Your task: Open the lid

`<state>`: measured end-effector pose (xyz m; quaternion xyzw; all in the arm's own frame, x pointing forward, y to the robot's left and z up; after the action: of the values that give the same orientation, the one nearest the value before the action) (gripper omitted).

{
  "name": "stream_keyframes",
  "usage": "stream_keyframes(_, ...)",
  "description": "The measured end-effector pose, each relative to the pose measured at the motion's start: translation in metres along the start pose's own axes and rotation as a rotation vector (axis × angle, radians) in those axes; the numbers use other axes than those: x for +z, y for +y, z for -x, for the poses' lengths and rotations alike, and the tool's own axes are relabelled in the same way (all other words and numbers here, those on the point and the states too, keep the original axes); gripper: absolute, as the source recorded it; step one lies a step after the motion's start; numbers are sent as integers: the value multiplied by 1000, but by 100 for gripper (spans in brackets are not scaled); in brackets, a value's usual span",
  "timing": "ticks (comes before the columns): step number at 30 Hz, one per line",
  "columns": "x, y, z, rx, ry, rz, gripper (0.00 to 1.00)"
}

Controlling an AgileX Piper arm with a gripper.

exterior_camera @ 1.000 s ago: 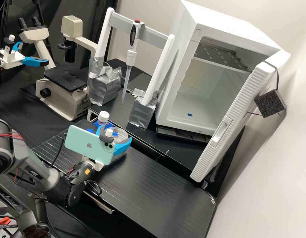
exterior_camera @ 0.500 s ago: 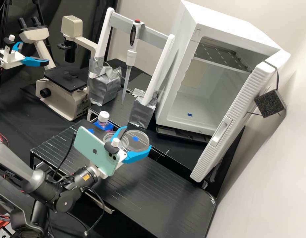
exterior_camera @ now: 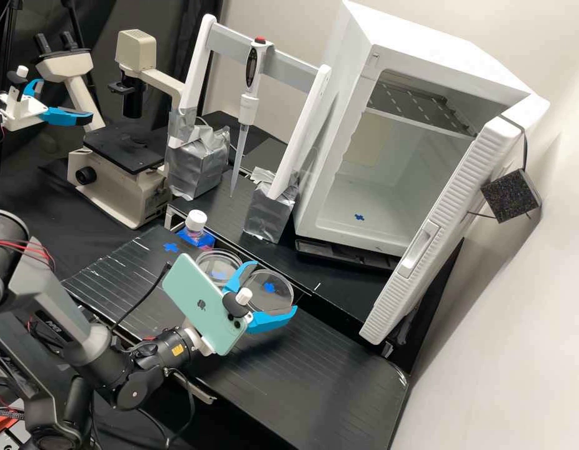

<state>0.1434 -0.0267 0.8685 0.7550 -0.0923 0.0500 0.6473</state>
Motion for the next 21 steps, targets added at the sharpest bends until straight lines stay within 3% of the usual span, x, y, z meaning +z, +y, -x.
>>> stream_keyframes(10, 2, -6, -3, -36, -2, 64, 0)
stream_keyframes(21, 2, -5, -5, -18, -4, 64, 0)
